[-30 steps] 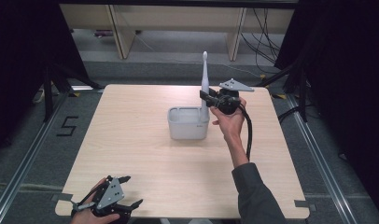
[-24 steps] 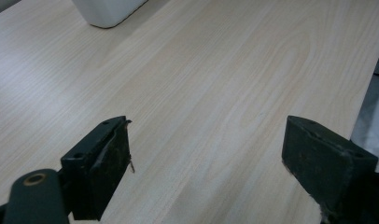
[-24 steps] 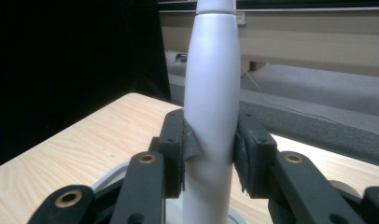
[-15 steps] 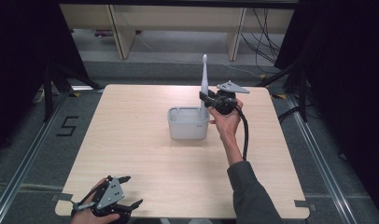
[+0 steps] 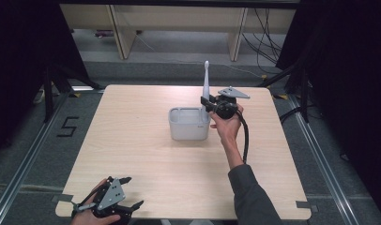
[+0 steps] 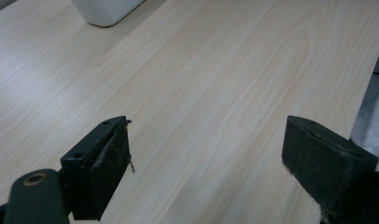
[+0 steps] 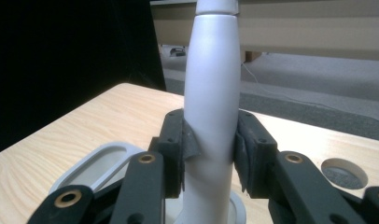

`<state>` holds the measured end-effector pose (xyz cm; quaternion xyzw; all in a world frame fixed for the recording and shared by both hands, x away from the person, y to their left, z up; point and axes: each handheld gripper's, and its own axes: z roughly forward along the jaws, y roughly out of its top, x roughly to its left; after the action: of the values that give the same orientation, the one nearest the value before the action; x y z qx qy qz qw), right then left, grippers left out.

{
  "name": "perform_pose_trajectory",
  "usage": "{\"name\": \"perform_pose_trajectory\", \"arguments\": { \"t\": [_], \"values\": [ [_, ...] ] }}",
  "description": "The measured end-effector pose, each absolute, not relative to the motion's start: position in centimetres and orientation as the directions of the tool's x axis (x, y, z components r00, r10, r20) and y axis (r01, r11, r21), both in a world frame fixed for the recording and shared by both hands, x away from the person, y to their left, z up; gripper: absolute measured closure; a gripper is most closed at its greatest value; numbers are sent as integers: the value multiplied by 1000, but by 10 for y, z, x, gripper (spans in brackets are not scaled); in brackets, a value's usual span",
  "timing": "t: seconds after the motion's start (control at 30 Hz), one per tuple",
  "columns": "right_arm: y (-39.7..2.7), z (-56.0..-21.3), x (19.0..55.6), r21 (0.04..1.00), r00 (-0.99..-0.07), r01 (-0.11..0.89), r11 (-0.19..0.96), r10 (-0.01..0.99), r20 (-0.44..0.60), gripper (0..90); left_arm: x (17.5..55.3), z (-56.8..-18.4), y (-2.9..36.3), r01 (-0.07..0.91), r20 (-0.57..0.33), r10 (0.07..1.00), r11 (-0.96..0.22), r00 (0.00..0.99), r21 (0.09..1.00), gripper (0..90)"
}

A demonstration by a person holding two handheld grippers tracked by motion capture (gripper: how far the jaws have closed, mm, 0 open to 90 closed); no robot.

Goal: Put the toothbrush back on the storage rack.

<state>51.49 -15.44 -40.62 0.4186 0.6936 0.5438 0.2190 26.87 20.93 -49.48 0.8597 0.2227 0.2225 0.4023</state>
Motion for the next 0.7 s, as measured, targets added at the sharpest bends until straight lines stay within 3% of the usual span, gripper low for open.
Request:
{"name": "perform_pose_trajectory", "arguments": {
  "t": [0.37,0.53,0.7],
  "values": [
    [-155,-416,514,935,-553,343,83,823,130,664,268,-496,208,212,186,571,-558,799,803,148],
    [-153,-421,512,924,-544,378,60,822,170,663,268,-496,208,218,175,569,-556,804,802,147],
    [-154,-423,515,934,-560,341,108,821,110,663,268,-496,208,219,175,568,-558,804,801,147]
  ]
}}
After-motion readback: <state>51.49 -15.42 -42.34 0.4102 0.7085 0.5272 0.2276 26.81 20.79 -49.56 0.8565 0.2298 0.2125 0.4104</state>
